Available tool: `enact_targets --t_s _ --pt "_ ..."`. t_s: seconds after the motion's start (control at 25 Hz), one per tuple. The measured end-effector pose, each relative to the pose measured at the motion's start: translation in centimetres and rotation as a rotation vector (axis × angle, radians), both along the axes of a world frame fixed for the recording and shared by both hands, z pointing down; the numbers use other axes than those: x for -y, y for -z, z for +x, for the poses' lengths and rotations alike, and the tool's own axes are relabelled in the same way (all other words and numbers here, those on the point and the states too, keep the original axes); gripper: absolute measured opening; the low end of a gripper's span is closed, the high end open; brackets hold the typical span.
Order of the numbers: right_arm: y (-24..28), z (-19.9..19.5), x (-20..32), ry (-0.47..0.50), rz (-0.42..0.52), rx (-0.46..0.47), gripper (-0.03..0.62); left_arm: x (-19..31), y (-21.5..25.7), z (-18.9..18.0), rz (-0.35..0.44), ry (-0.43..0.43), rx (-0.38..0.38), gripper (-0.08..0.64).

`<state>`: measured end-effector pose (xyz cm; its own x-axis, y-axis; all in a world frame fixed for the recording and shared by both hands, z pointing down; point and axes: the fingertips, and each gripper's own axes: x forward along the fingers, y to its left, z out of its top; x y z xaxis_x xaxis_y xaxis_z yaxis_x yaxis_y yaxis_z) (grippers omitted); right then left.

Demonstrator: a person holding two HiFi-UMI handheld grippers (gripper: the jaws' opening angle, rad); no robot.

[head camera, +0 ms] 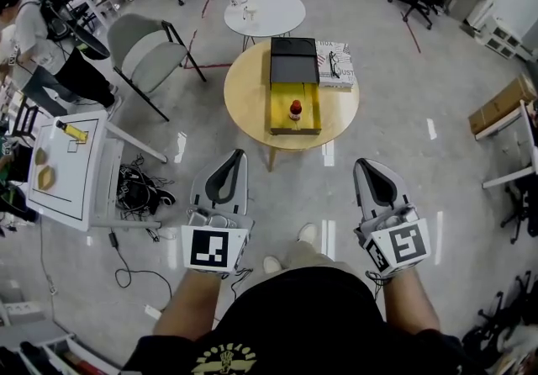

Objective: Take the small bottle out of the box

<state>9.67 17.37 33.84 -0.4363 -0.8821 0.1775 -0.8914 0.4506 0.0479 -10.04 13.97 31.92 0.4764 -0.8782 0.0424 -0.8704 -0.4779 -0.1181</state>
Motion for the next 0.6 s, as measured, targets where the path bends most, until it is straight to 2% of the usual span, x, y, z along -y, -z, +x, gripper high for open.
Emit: enact_targets --t_s 0.28,0.6 --pt "-0.3 1.2 2.7 0.005 -0.001 0.004 0.014 2.7 -1.0 1.3 -0.036 -0.007 -0.005 0.014" --pt "0.3 3.0 6.0 0.04 0.012 0.019 0.014 5.2 0.2 3.7 -0.016 -0.013 0.011 0.014"
